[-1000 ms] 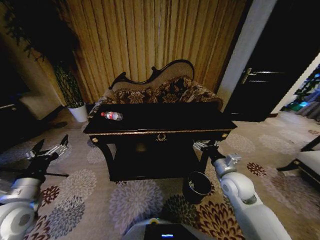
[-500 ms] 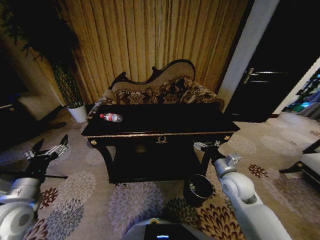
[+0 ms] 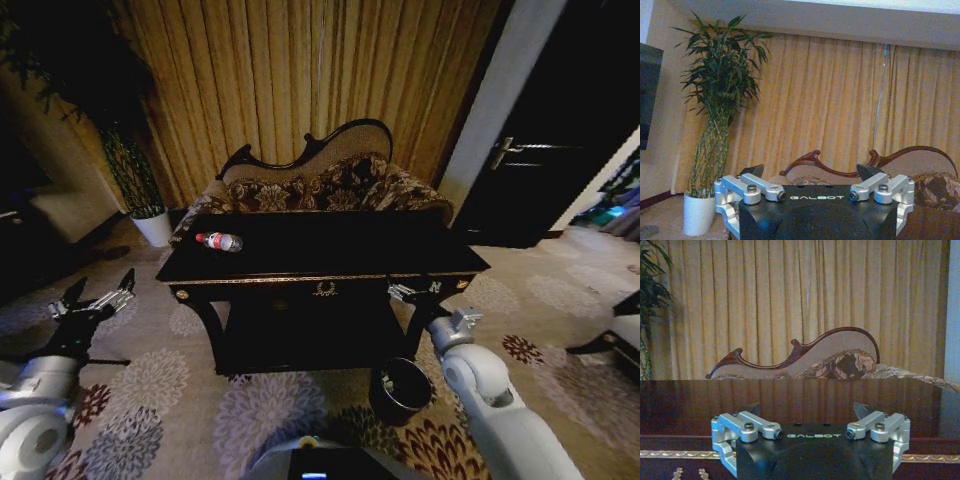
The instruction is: Move to the front of the table and place the trash on the table into the trash bin.
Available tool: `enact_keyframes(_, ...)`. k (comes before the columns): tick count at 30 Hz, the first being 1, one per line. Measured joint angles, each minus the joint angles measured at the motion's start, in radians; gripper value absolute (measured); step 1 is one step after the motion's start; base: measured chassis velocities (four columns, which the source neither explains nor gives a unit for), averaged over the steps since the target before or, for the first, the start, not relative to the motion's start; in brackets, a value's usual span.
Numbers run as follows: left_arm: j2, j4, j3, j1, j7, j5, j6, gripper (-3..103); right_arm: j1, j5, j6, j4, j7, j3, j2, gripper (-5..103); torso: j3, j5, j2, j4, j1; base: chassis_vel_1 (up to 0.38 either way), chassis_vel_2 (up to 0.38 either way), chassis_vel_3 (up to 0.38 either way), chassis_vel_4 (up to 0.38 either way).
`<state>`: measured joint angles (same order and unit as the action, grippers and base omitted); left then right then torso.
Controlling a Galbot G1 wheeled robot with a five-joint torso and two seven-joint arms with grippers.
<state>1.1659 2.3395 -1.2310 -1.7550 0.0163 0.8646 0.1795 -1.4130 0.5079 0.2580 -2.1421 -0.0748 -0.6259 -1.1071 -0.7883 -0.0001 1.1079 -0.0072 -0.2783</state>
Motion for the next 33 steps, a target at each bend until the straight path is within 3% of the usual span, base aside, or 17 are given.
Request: enact_keyframes(33,0.000,0.000,0.006,0.002,0.000,-0.001,0.000,100,0.010,-0.005,0.000,0.020,0.027,0.003,0.004,100,0.000,0.0000,0.000,0.0000,0.000,-0.074,0.071,0.073,-0.068)
